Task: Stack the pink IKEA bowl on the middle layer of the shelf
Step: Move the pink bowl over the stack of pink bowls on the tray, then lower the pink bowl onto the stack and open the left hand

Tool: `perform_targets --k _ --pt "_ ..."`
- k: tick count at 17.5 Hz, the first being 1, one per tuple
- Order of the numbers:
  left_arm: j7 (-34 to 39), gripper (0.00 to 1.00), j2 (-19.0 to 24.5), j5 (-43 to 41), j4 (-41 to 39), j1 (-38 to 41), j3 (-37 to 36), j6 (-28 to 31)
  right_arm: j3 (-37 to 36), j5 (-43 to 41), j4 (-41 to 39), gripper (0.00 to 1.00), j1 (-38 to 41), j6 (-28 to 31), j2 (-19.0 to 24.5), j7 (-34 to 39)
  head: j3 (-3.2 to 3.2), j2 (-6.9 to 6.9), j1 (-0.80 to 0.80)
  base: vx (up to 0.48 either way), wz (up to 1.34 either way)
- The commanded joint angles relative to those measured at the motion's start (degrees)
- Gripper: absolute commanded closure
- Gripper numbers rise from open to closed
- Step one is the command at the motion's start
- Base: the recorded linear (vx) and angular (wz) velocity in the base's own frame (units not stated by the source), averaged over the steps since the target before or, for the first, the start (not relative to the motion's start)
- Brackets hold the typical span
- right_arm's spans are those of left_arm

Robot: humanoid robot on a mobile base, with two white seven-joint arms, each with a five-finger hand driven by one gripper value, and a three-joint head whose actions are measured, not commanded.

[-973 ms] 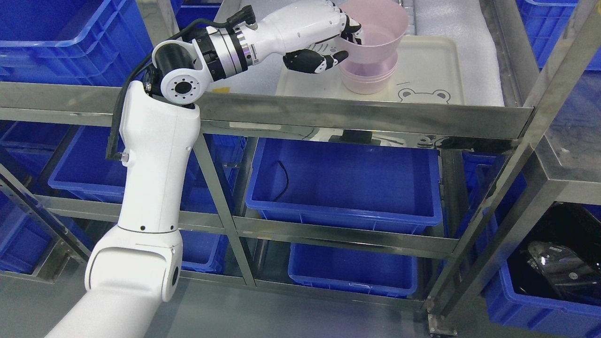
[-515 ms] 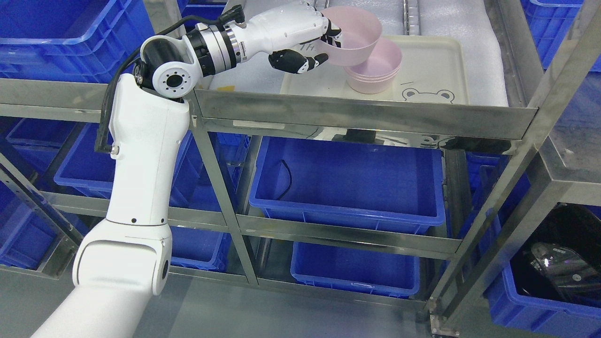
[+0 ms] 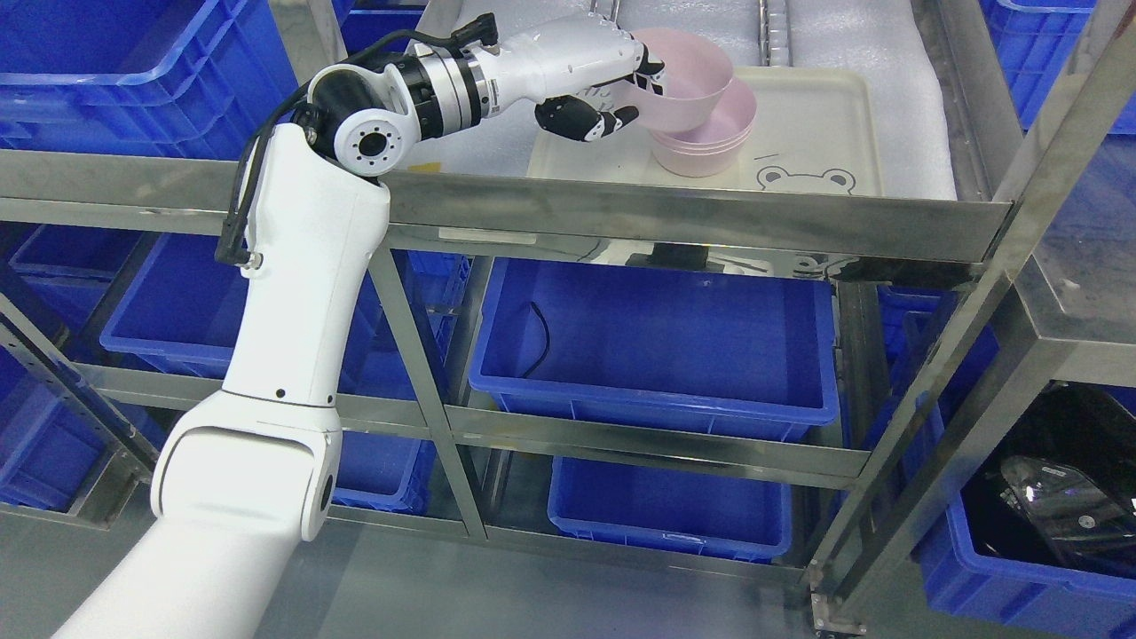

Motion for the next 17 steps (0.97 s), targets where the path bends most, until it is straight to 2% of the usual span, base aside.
perform_targets --k 1,10,17 --pt "0.44 0.96 -2.48 -1.92 8.57 -1.18 -2.7 -0.12 0.0 -0.01 -1.0 0.0 0.87 0.03 -1.0 -0.03 0.0 0.0 0.0 0.0 0.0" --pt "5.54 0.96 -2.74 -7.1 13.14 -4.52 -3.77 0.31 0.0 0.08 -1.0 0.0 0.87 0.03 -1.0 -0.03 0.0 0.0 0.0 0.0 0.0" --pt "6.95 0.95 -3.06 -7.11 15.69 -4.88 -3.85 1.02 0.0 -0.01 -1.0 0.0 0.87 0.03 -1.0 -0.03 0.0 0.0 0.0 0.0 0.0"
